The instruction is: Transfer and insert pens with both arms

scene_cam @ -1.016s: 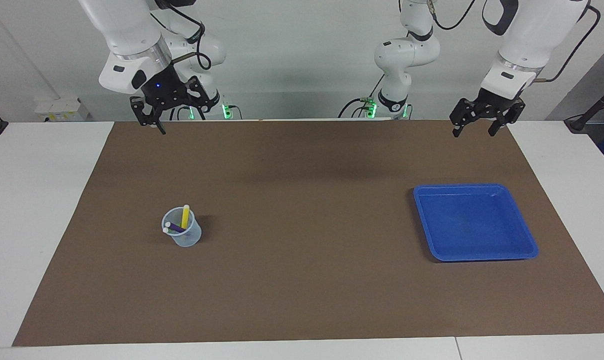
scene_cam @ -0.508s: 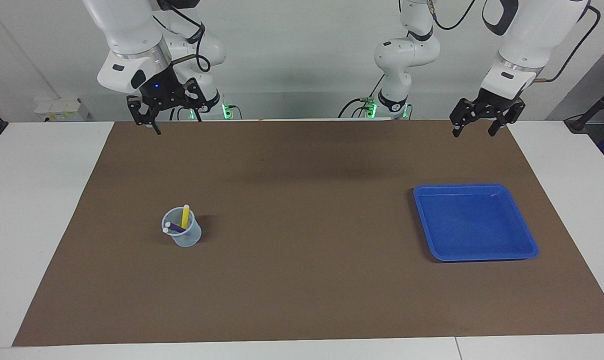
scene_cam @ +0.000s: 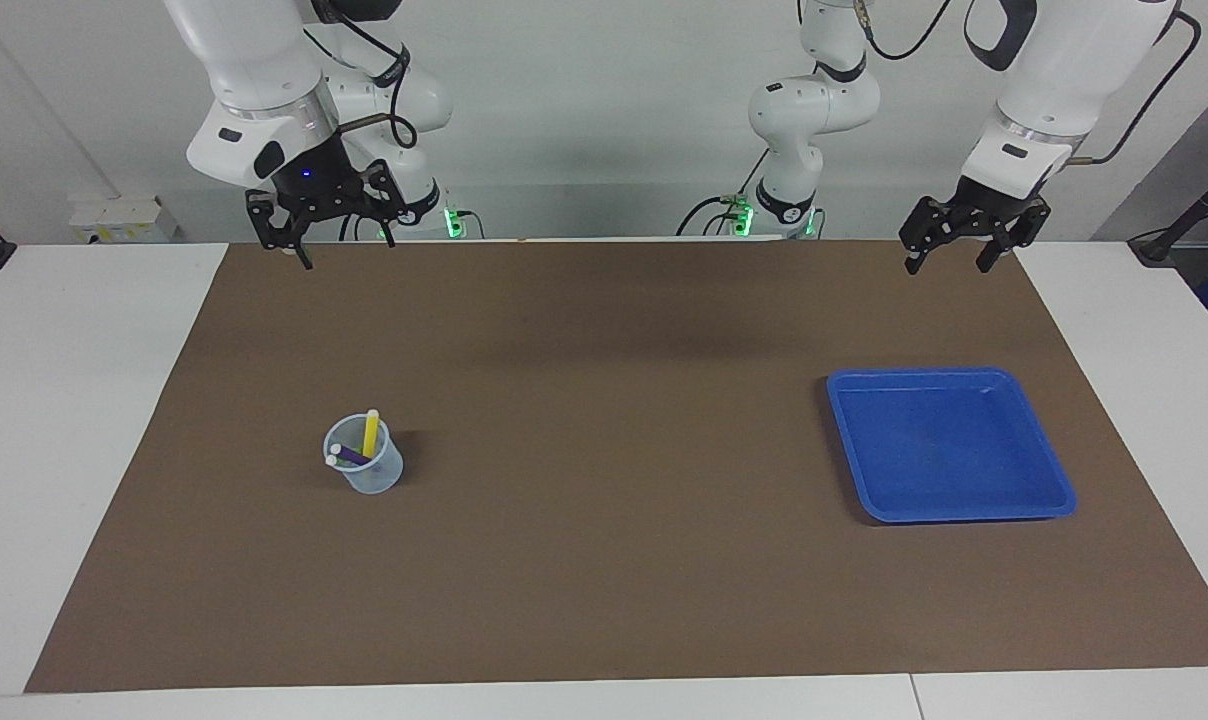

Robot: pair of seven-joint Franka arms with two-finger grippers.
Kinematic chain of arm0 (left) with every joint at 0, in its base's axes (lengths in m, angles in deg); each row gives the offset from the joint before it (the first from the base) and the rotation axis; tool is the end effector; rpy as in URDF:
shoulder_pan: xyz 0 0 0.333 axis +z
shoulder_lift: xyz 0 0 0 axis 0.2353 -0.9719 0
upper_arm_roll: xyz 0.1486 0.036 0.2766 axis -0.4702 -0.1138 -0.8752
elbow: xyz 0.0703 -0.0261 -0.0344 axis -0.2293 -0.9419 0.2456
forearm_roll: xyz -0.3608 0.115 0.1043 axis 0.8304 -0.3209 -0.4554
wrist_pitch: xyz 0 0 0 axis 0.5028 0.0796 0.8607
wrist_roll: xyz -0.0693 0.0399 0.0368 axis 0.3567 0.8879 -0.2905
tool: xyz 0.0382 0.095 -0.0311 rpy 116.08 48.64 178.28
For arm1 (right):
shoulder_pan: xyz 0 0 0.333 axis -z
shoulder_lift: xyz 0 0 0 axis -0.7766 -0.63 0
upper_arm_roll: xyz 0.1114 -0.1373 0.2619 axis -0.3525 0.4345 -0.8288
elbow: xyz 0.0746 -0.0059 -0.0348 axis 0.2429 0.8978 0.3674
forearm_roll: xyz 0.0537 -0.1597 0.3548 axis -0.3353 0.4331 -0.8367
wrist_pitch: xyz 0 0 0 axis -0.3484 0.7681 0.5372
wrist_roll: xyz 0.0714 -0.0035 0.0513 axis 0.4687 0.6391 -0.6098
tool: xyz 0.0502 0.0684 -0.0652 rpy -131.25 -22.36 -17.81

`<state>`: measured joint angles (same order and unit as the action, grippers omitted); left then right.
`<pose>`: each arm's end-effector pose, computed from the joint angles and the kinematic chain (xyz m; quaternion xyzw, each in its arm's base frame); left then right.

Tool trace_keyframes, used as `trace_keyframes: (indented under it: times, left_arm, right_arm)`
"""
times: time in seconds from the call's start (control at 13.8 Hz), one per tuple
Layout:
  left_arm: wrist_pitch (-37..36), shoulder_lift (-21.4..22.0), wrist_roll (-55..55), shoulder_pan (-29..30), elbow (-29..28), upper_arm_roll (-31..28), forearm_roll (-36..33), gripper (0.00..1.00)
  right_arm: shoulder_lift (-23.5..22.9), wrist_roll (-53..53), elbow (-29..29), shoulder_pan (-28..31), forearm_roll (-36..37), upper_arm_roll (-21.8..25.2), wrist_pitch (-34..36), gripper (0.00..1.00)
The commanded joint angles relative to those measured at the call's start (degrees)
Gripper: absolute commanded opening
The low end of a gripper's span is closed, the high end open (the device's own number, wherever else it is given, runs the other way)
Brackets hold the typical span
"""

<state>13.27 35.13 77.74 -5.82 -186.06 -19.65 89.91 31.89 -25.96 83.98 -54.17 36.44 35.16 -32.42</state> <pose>0.5273 -0.0355 0.6183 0.9994 -0.0274 0.0217 0.0000 0.5477 0.0870 0.6519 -0.9896 -0.1429 0.0143 0.0035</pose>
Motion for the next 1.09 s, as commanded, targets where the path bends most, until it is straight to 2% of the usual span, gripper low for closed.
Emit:
trace_keyframes:
  times: [0.0, 0.36, 1.02]
  left_arm:
    - [-0.6, 1.1, -0.4, -0.2, -0.7, -0.2, 0.3, 1.0]
    - [-0.5, 1.1, -0.4, -0.2, -0.7, -0.2, 0.3, 1.0]
    - [-0.5, 1.1, -0.4, -0.2, -0.7, -0.2, 0.3, 1.0]
  right_arm:
    - [0.0, 1.1, 0.3, 1.1, 0.4, -0.2, 0.2, 1.0]
    - [0.0, 1.0, 0.3, 3.8, 0.0, -0.3, 1.3, 1.0]
    - [-0.1, 1.0, 0.2, 3.6, 0.2, 0.2, 0.8, 1.0]
